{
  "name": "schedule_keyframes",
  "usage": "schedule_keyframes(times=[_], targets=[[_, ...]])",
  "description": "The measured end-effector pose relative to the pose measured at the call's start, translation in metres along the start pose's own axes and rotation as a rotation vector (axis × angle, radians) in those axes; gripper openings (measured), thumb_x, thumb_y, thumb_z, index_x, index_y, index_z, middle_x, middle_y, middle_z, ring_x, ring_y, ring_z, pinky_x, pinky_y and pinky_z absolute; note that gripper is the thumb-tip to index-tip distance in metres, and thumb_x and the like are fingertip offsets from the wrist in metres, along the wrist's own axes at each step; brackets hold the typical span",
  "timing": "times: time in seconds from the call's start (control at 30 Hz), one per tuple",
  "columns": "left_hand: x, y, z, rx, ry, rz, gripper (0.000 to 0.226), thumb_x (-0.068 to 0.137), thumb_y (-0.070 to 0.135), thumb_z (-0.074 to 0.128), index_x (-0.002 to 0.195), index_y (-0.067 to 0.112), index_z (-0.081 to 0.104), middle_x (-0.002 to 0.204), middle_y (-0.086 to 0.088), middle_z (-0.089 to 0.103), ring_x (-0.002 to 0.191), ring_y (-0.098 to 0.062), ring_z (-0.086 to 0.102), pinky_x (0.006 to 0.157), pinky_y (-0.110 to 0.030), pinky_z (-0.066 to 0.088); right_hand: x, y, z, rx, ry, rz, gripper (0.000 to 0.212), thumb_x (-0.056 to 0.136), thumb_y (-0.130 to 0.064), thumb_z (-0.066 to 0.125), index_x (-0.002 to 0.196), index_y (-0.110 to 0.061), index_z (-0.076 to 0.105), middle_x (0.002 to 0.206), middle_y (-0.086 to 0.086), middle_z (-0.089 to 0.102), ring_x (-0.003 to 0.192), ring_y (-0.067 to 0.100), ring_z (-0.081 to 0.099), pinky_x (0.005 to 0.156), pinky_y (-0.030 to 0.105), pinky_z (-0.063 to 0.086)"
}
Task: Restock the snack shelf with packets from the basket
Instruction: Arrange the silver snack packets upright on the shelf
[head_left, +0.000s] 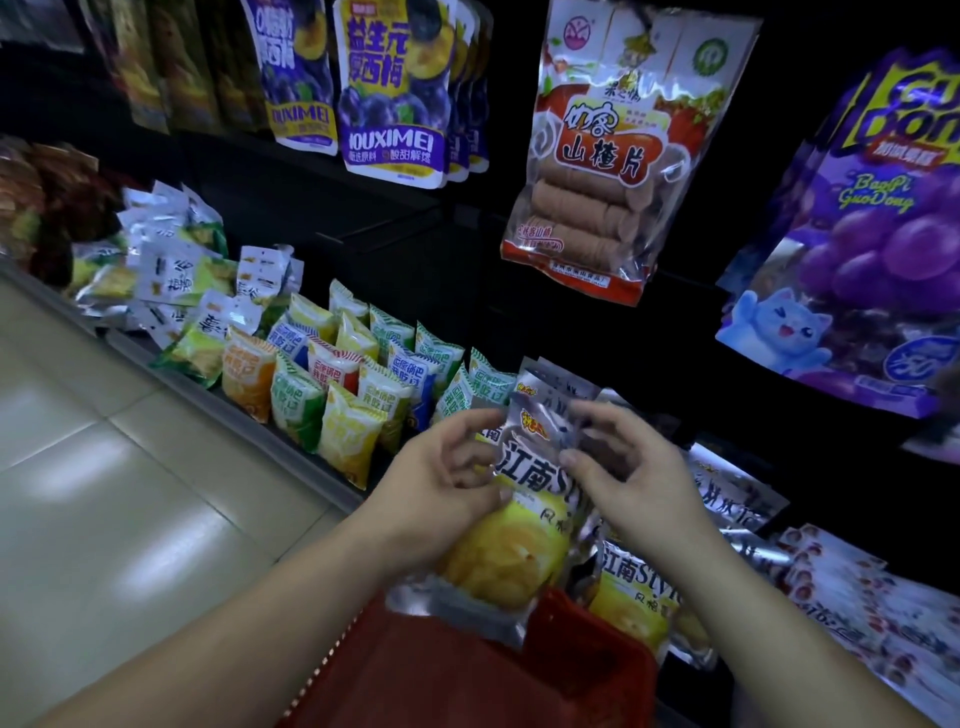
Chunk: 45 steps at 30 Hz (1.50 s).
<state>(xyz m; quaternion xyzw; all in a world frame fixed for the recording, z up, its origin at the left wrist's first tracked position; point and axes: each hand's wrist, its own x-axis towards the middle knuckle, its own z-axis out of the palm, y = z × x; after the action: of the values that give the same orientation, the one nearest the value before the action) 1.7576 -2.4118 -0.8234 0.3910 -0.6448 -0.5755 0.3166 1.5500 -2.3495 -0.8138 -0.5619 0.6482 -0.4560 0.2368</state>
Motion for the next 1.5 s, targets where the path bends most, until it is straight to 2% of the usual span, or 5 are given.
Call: schedule_keyframes(times=[0.17, 0.87, 1.07, 1.33, 1.5], targets=[[0.008, -0.007, -0.011, 0.046, 0.154, -0.025, 0.038, 0.095, 0.013, 0.072, 0.128, 0.028, 0.060, 0.087, 0.001, 0.075, 0.082, -0.009, 0.070, 0.079, -0.027, 0.055, 0.003, 0.003, 0.001, 0.071, 0.120, 0.077, 0.021, 0.101, -0.011, 0.062, 0.100, -0.032, 0.064, 0.081, -0.001, 0.071, 0.075, 0.009, 0.070, 0.065, 0.024, 0.054], [0.147, -0.104, -0.053, 0.253, 0.100, -0.292, 0.056, 0.094, 0.011, 0.065, 0.143, 0.027, 0.042, 0.136, 0.001, 0.056, 0.107, -0.021, 0.063, 0.095, -0.050, 0.058, 0.122, 0.087, 0.125, -0.451, 0.091, -0.128, 0.024, 0.100, -0.010, 0.057, 0.096, -0.032, 0.064, 0.094, -0.019, 0.058, 0.086, 0.016, 0.058, 0.064, 0.037, 0.051], [0.168, -0.149, -0.065, 0.096, 0.129, -0.393, 0.038, 0.096, 0.002, 0.058, 0.127, 0.023, 0.050, 0.116, -0.010, 0.062, 0.080, -0.023, 0.061, 0.076, -0.037, 0.054, 0.120, 0.118, 0.140, -0.489, -0.067, -0.049, 0.026, 0.097, -0.021, 0.066, 0.097, -0.036, 0.045, 0.081, -0.012, 0.065, 0.070, 0.010, 0.061, 0.059, 0.040, 0.049], [0.162, -0.149, -0.073, 0.398, 0.140, -0.246, 0.047, 0.087, 0.002, 0.056, 0.126, 0.026, 0.069, 0.123, 0.007, 0.070, 0.119, -0.017, 0.064, 0.098, -0.031, 0.054, 0.115, 0.147, 0.142, 0.061, -0.494, 0.420, 0.018, 0.089, -0.022, 0.080, 0.106, -0.025, 0.073, 0.096, -0.004, 0.077, 0.082, 0.006, 0.072, 0.072, 0.032, 0.061], [0.170, -0.140, -0.061, 0.588, -0.016, -0.114, 0.032, 0.097, 0.016, 0.053, 0.117, 0.032, 0.072, 0.116, 0.012, 0.070, 0.098, -0.015, 0.070, 0.078, -0.024, 0.056, 0.145, 0.161, 0.119, -0.191, -0.023, 0.250, 0.012, 0.097, -0.026, 0.066, 0.106, -0.031, 0.071, 0.107, -0.011, 0.070, 0.101, 0.012, 0.065, 0.085, 0.036, 0.054]])
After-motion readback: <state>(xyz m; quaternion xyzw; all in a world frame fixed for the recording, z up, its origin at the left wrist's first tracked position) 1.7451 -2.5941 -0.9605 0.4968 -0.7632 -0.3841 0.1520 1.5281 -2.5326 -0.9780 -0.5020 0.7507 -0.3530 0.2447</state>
